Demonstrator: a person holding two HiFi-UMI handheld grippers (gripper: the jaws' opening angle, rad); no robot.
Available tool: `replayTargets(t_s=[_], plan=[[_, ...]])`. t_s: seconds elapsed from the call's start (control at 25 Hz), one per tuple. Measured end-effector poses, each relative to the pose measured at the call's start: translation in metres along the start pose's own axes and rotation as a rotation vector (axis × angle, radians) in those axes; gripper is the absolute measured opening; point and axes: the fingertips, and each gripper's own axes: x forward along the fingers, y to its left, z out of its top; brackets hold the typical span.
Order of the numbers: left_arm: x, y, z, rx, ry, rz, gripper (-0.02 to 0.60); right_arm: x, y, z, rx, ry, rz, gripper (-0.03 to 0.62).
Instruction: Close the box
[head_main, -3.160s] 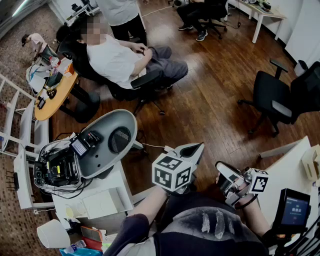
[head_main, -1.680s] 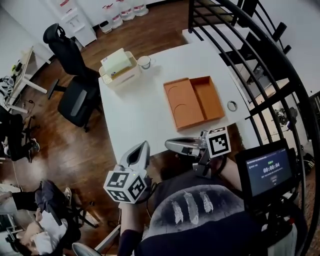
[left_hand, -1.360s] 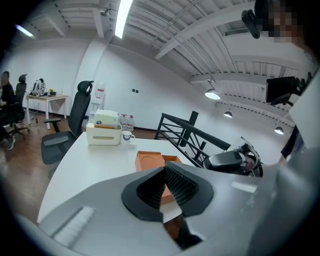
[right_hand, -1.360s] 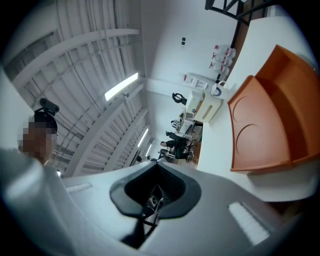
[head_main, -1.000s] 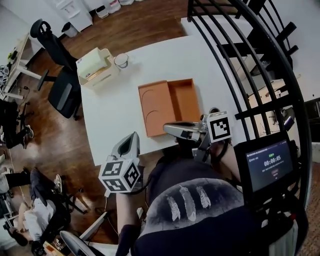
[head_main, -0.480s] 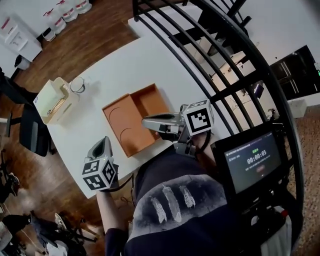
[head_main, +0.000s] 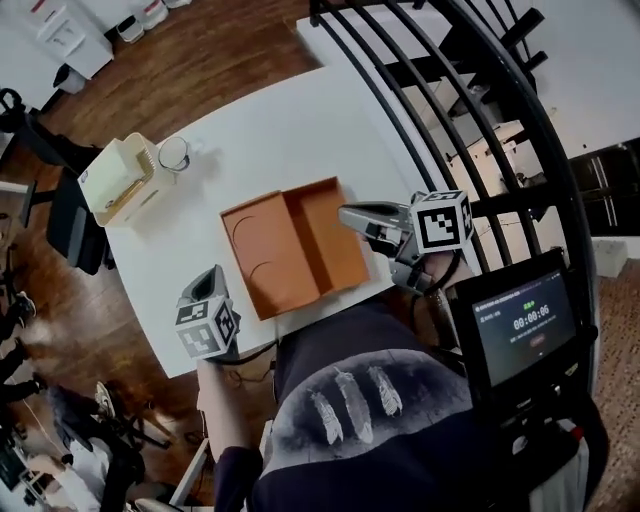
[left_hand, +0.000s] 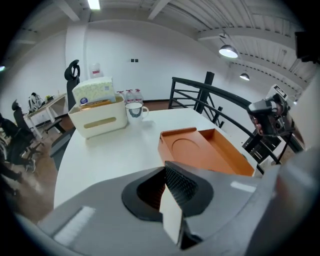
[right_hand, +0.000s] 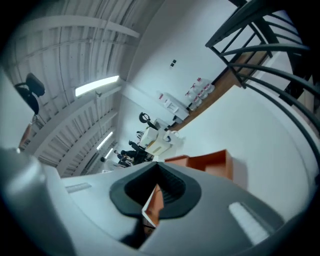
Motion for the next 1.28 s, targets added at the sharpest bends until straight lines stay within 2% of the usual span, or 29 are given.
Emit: replayTargets(t_s=[0.12,0.24,0.4,0.48,0.6,0.72,0.76,0.84,1.0,1.16,1.28], plan=[[0.018,0.009,-0.021,-0.036,0.052,-0.001,0.015,-0.025,-0.043,-0.007,0.022,0.026,-0.162,0.005],[0.034,0.015,-0.041,-0.082,0.105,-0.024,0.015,-0.032,-0.086,-0.016,0.067,0.043,-0.252,0.005],[0.051,0.027,-0.053,-0.069,0.155,-0.023,0.015,-0.015,-0.145,-0.029,0.066,0.128,-0.358,0.005],[0.055,0.026,-0.056,-0.057,0.173,-0.031,0.015,-0.013,-0.165,-0.041,-0.008,0.248,-0.437,0.005],[0.062,0.02,-0.069,-0.046,0.221,-0.058,0.015,-0.019,-0.196,-0.061,-0.208,0.506,-0.583,0.005],[0.072,0.009,-0.098,-0.029,0.329,-0.094,0.015,-0.034,-0.22,-0.088,-0.391,0.745,-0.672,0.005],[0.074,0.005,-0.103,-0.005,0.352,-0.097,0.015,-0.041,-0.222,-0.094,-0.421,0.781,-0.689,0.006],[0.072,0.003,-0.099,0.037,0.348,-0.094,0.015,-0.049,-0.22,-0.096,-0.431,0.801,-0.693,0.006],[0.067,0.007,-0.089,0.014,0.318,-0.094,0.015,-0.045,-0.215,-0.09,-0.429,0.825,-0.677,0.006],[0.071,-0.004,-0.091,0.021,0.353,-0.137,0.015,-0.052,-0.215,-0.09,-0.458,0.857,-0.695,0.005],[0.076,0.002,-0.093,0.04,0.359,-0.148,0.015,-0.042,-0.212,-0.091,-0.512,0.863,-0.705,0.005]])
